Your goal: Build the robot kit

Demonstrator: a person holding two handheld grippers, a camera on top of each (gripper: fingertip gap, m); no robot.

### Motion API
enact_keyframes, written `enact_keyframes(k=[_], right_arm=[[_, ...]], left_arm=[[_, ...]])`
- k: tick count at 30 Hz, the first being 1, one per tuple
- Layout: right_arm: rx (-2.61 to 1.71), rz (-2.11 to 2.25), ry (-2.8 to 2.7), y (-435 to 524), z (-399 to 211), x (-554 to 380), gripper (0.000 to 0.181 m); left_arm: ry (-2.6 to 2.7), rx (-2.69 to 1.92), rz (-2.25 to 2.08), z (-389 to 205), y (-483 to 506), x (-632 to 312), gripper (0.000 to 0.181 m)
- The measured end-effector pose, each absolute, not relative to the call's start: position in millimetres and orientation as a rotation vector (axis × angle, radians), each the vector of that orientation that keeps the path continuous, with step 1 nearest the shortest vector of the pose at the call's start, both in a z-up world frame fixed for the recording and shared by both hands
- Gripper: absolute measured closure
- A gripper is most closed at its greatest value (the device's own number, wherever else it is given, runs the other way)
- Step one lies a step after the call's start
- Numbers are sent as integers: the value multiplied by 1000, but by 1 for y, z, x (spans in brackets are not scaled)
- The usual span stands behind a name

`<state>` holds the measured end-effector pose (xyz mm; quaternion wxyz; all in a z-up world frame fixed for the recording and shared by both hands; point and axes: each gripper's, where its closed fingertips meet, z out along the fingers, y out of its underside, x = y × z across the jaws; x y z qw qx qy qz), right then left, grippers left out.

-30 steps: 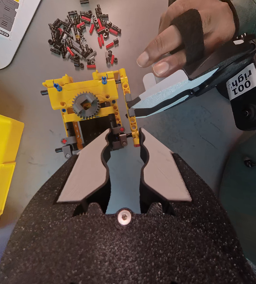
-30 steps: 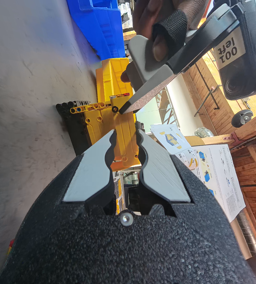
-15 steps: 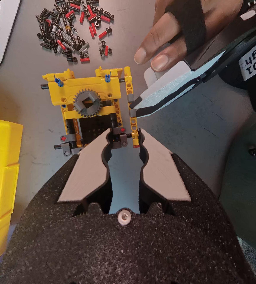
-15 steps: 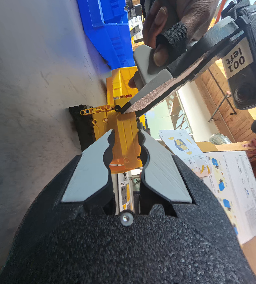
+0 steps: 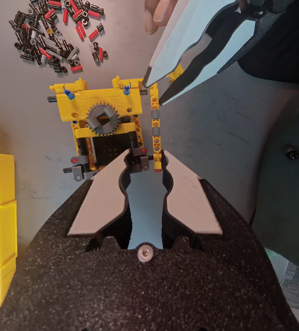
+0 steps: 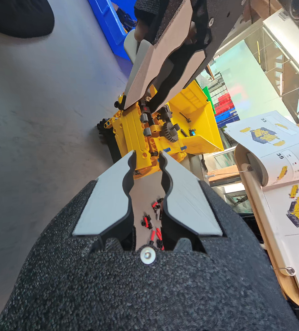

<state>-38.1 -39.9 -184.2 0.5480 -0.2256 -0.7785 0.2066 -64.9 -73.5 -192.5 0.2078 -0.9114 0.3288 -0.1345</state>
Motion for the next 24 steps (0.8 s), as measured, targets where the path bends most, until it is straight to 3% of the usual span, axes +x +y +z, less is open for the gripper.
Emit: enact_keyframes(k=[8,14,17,19,24], right_arm=[[-580,564,-1864,-54,-178,-18,160],[-409,309,-1798,-62,-182,-6,145],[-348,220,-1802,-63,-181,-11,145],[-347,262,-1857,-71,-177,-9,154],[-455,441,-2053,-96,-153,13,156]], left_arm=[[1017,-2502,-456,-192,-88,-47,151],[1036,-2482,-544,-190,-91,-39,151],[1049,-2479,-666,-184,-95,-31,151],[1065,-2488,-767,-179,-102,-27,151],[999,-2419,-1272,-152,-128,-3,150]])
